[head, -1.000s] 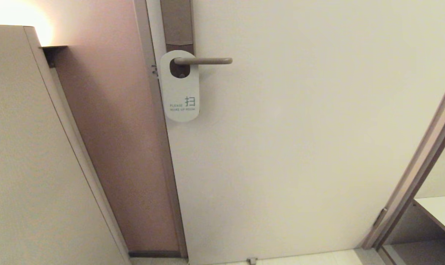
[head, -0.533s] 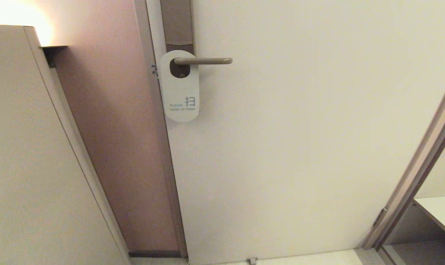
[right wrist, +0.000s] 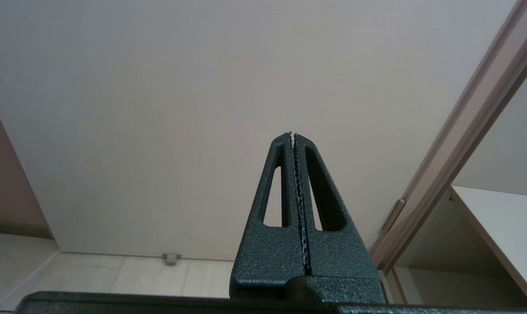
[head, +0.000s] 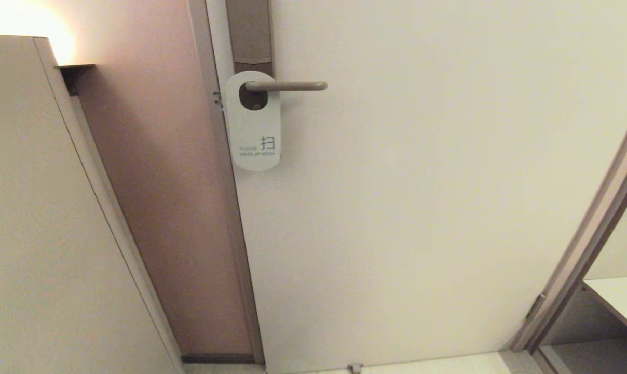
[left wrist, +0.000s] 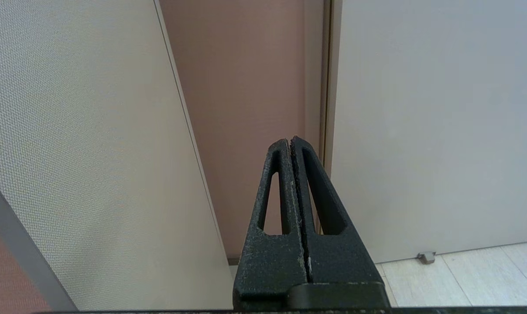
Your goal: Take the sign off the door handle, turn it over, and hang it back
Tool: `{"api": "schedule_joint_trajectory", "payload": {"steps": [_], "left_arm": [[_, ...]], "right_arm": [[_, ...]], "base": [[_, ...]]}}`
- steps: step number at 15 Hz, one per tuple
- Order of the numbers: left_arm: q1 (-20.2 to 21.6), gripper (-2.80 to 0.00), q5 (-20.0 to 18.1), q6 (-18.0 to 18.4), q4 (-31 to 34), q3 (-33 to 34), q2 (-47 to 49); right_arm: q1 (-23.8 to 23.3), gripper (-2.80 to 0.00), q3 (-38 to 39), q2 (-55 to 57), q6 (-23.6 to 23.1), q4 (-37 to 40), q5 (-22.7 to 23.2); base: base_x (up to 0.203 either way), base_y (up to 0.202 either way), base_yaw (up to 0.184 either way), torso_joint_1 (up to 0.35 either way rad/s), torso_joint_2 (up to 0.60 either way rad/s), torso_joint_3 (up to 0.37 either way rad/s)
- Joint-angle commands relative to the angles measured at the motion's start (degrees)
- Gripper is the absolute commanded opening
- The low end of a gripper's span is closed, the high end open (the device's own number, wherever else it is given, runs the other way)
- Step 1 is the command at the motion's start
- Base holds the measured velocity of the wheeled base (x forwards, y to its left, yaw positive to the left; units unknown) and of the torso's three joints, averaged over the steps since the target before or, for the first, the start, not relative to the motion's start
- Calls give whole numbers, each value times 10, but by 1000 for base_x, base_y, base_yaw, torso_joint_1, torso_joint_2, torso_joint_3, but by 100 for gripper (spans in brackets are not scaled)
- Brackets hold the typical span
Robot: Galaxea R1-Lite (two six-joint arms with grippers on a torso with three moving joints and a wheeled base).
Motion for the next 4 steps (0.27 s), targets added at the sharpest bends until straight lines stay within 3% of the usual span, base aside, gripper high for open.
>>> {"api": "schedule_joint_trajectory", "payload": {"steps": [1,4], "left_arm": [[0,-280,0,0,0,0,1],[0,-280,0,0,0,0,1]], "right_arm": [[0,-280,0,0,0,0,0],[0,-280,0,0,0,0,0]], "base": [[0,0,0,0,0,0],[0,0,0,0,0,0]]}}
